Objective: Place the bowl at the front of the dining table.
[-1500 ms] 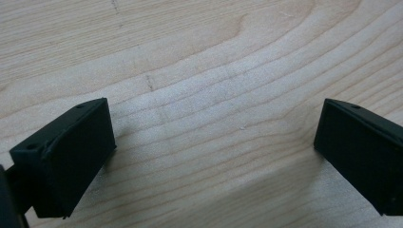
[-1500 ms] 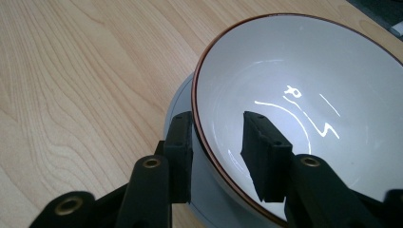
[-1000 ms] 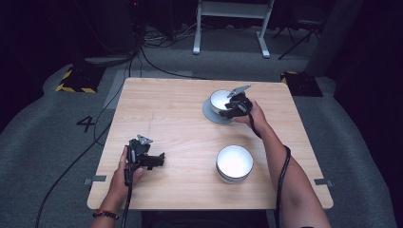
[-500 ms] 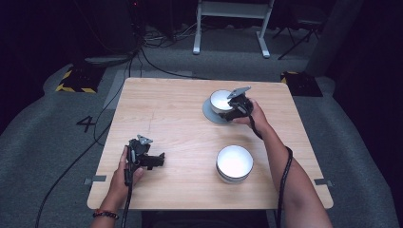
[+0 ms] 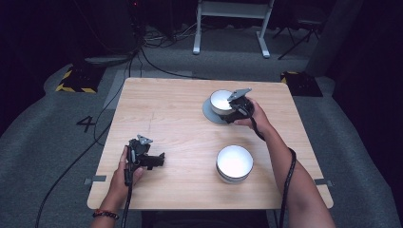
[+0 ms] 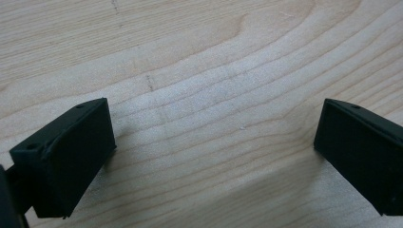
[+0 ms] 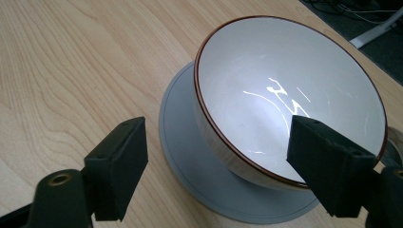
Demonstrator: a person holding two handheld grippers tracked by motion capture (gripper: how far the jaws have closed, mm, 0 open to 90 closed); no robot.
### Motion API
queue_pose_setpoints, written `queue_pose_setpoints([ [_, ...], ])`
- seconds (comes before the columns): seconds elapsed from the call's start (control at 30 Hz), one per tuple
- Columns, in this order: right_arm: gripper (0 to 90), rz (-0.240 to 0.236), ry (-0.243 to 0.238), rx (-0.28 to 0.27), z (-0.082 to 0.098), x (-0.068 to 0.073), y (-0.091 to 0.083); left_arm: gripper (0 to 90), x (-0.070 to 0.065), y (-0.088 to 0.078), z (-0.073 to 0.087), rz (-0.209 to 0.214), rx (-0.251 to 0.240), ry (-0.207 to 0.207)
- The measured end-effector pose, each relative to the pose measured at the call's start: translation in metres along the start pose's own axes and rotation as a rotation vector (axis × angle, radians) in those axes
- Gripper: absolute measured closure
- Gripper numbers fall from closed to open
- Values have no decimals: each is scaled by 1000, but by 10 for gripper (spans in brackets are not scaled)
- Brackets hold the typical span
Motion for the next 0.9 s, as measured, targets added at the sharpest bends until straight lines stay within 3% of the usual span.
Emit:
queue_pose_setpoints([
  [0.53,219,16,-41,16,4,6,-15,0,0,0,0,0,0,0],
  [0.9,225,30,-39,28,9,9,-26,0,0,0,0,0,0,-1],
])
Point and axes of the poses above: each handheld gripper's, and its own axes: y roughly forward along the jaws, z roughly out of its underside, x roughly to its left, the point moved 7 cm from there along y, roughly forward along the jaws, and after that the axes turned 11 degrees about -z, right-handed, at the moved point
